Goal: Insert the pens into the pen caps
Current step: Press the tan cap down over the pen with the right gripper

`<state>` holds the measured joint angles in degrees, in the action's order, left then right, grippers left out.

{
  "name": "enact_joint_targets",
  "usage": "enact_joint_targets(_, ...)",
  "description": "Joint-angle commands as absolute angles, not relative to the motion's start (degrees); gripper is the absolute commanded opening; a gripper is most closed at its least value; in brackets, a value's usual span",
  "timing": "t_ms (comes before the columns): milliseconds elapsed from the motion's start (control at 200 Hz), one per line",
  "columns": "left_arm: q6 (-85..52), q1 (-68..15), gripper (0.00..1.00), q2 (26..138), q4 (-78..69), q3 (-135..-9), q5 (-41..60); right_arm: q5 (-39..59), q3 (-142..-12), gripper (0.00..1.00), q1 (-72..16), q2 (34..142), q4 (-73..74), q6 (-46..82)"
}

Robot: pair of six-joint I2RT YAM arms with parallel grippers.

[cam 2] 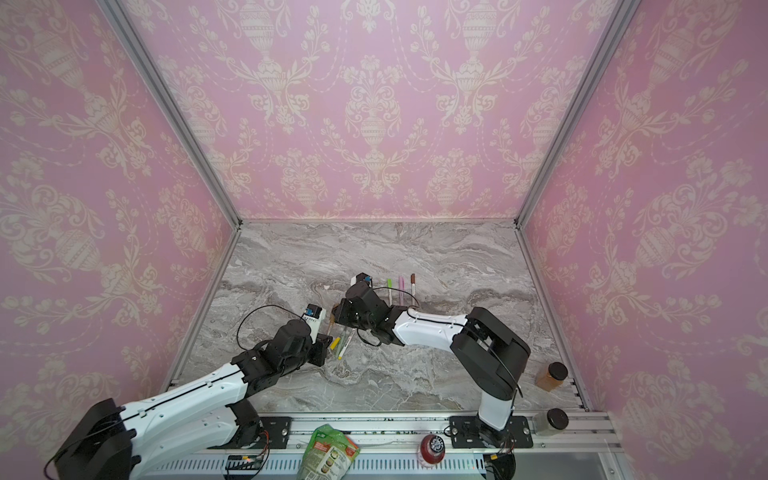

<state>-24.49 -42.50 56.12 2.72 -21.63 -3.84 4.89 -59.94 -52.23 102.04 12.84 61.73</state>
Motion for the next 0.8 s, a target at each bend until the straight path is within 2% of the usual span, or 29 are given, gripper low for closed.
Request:
enact_joint_targets(0,-18.13,-42.94,0.00,55.31,-35.91,-30.28,-2.82,25.59,-56.39,0.00,-60.64,106.14,3.59,61.60)
enact_joint_targets(170,-22.41,-41.86,0.00,55.68,-35.23,-30.72,4.93,29.97,-53.82,0.00,-60.60,104.43,13.56,61.50)
enact_joint_targets(430,-26.86,-40.11,0.00,52.31,-28.62,-31.72,15.26,31.29,-52.82,0.00,-60.47,103.54,14.30,57.93)
enact_joint_targets(796,-27.31,-39.94,0.00,53.26,-24.13,-32.57,15.36,22.33,-51.55,0.00,-56.81,96.29,4.26,51.43)
